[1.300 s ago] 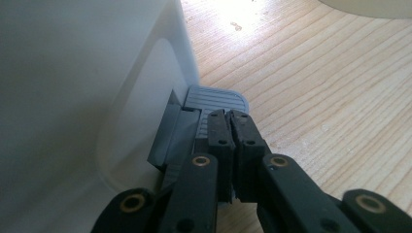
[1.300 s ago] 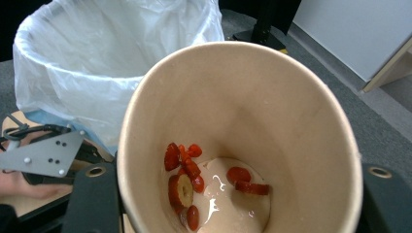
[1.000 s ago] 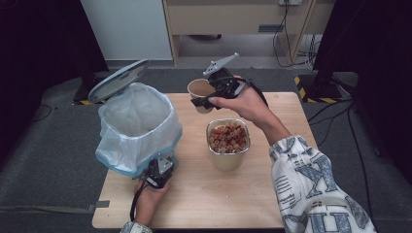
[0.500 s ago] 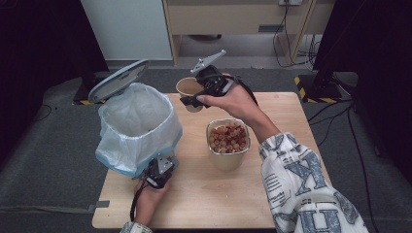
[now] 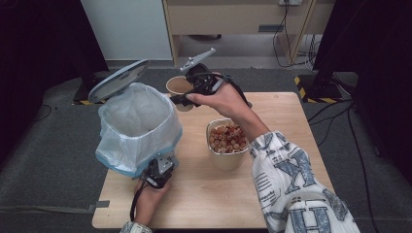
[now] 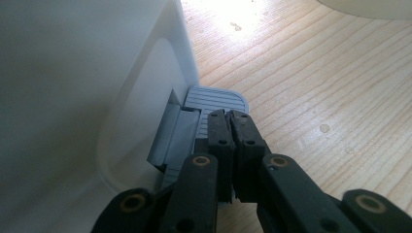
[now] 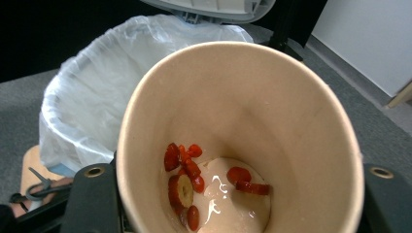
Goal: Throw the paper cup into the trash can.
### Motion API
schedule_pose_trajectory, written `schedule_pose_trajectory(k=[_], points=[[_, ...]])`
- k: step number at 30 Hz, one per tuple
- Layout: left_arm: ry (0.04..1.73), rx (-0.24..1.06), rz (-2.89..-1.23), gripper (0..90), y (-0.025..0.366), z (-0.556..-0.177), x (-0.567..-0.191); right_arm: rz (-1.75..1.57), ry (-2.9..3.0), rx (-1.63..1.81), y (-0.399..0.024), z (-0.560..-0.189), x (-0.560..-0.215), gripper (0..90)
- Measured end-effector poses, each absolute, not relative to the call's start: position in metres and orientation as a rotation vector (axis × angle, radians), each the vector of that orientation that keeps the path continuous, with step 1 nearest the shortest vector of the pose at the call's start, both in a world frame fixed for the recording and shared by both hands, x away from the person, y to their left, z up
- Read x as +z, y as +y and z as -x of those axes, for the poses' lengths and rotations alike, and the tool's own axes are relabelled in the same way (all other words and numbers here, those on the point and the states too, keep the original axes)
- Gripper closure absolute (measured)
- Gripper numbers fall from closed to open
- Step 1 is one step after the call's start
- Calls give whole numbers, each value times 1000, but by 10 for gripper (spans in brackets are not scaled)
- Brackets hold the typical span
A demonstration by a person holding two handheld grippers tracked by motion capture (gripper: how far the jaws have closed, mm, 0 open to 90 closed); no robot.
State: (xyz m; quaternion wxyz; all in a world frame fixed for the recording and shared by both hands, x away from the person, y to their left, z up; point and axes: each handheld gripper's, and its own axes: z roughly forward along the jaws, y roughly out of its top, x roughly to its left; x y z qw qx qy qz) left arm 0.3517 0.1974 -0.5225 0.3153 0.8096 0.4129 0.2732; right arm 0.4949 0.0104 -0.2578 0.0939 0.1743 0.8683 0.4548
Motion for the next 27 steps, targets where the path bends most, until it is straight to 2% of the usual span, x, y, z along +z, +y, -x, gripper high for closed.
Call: schedule_pose_trajectory(k=[8,27], points=[[1088,717,-2132,870,198,-352,-522,-535,2577,1400,16,-495,-258,341],[1087,715,-2134,871,197,-352,-522,-502,2618,1492,57,-489,-267,334]])
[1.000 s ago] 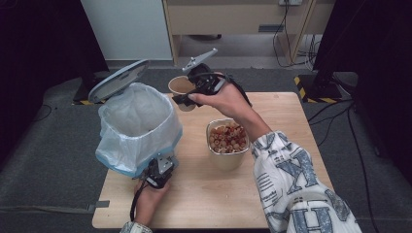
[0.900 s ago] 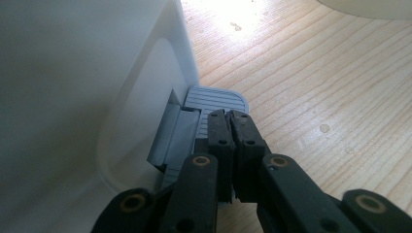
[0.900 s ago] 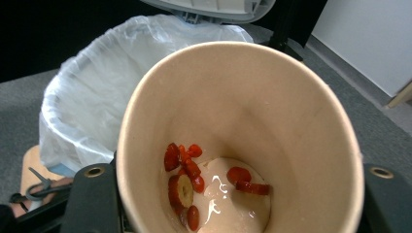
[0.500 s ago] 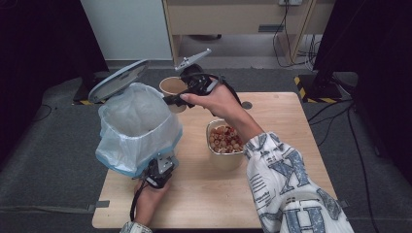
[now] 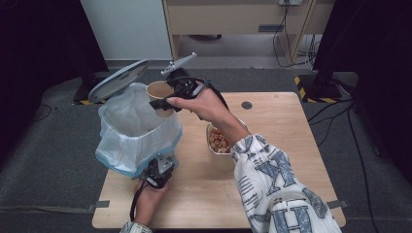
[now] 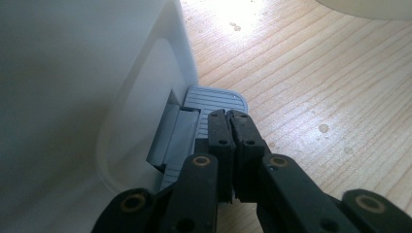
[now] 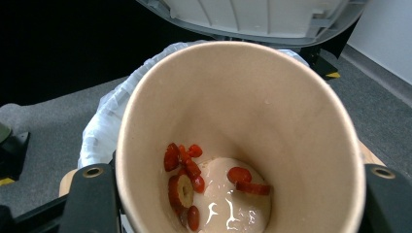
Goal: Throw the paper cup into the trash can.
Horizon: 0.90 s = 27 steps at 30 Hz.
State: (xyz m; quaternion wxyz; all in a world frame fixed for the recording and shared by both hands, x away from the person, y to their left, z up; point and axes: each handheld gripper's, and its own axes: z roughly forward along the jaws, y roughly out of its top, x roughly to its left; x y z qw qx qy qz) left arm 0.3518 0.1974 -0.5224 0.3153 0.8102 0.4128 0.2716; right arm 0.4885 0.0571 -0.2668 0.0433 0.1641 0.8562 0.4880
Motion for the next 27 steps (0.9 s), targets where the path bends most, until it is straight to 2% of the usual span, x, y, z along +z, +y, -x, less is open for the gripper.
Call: schedule_pose_trajectory(k=[13,16,17,18,27], points=[[1085,714,-2134,871,198,-352,-522,-474,2635,1464,82,-485,-278,306],[1085,715,-2135,871,198,-352,-522,-472,2628,1452,86,-483,-280,254],[1085,715,-2135,871,198,-352,-522,-478,2616,1448,87,-483,-282,171],[1085,714,-2133,871,198,-352,-522,-482,2616,1448,87,-483,-283,139],[1086,714,-2135,871,198,-352,-522,-486,2576,1454,72,-484,-283,131]])
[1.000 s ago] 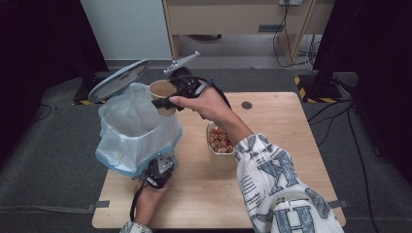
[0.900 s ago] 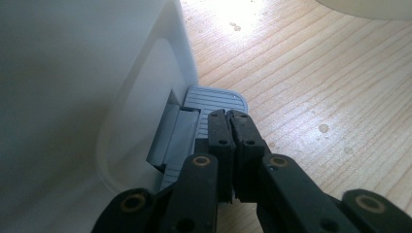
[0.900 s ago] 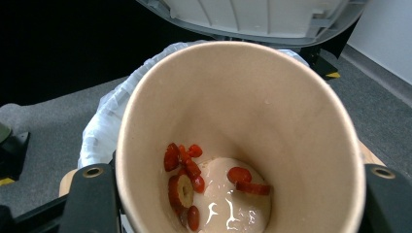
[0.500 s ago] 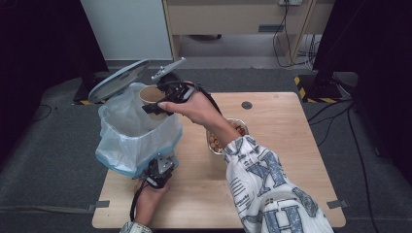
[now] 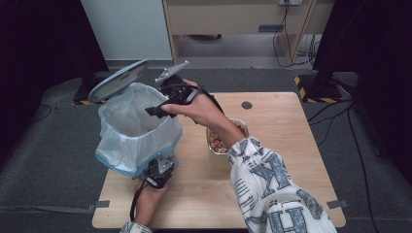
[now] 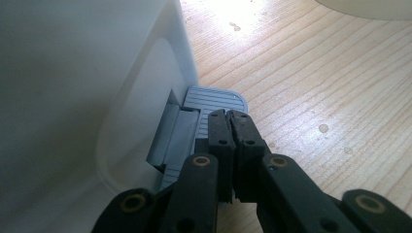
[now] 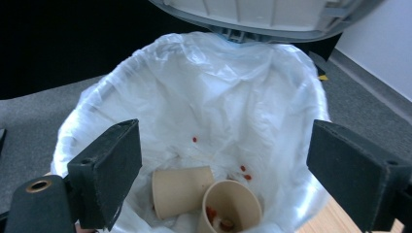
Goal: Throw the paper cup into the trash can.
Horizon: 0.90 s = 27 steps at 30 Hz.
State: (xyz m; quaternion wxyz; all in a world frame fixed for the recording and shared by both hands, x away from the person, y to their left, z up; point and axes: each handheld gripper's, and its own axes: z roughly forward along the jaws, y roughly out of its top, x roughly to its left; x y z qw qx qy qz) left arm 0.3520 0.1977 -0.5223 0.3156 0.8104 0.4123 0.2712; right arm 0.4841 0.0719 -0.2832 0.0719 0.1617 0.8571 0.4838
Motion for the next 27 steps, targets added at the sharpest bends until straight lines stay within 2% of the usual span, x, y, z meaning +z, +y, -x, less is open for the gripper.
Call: schedule_pose_trajectory(k=[27], points=[[1086,710,-2133,871,198,-352,-522,-614,2498,1438,9,-493,-290,106]])
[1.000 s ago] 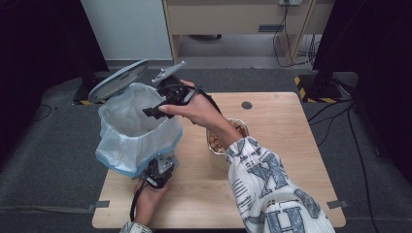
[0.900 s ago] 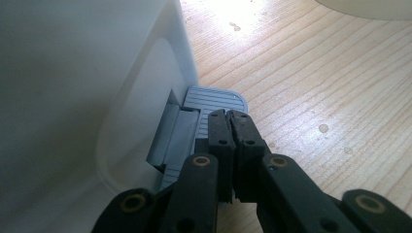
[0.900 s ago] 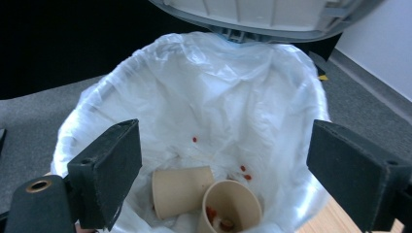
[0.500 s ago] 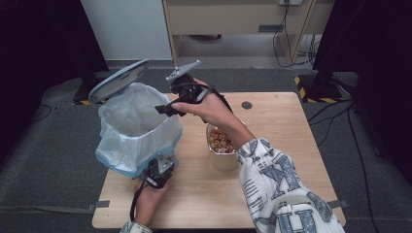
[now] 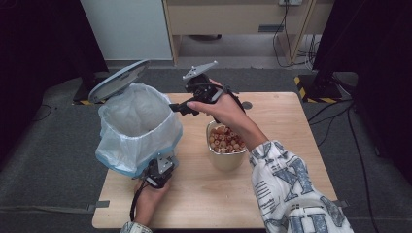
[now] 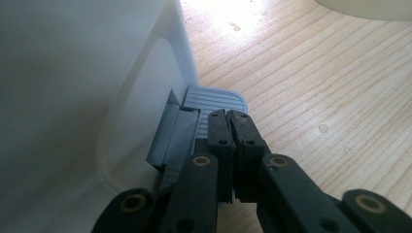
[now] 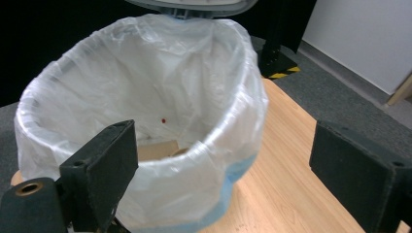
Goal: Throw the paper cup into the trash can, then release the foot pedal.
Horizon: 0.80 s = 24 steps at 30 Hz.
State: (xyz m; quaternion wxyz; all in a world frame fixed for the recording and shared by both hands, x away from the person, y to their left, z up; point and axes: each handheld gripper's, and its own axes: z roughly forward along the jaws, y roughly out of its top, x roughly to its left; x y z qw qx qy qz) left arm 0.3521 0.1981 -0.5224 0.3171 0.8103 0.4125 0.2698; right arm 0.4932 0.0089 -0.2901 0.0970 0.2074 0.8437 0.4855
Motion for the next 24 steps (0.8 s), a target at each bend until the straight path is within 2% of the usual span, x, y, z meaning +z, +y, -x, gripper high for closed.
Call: schedule_pose_trajectory(k=[20,22,24], points=[[1087,705,-2127,865,198,-352,-522,-742,2409,1428,-55,-503,-300,103],[1090,738,-2107,803,198,-350,-522,-766,2392,1423,-65,-504,-301,100],[1094,751,-2045,646,198,-347,-516,-792,2370,1419,-76,-505,-303,98]])
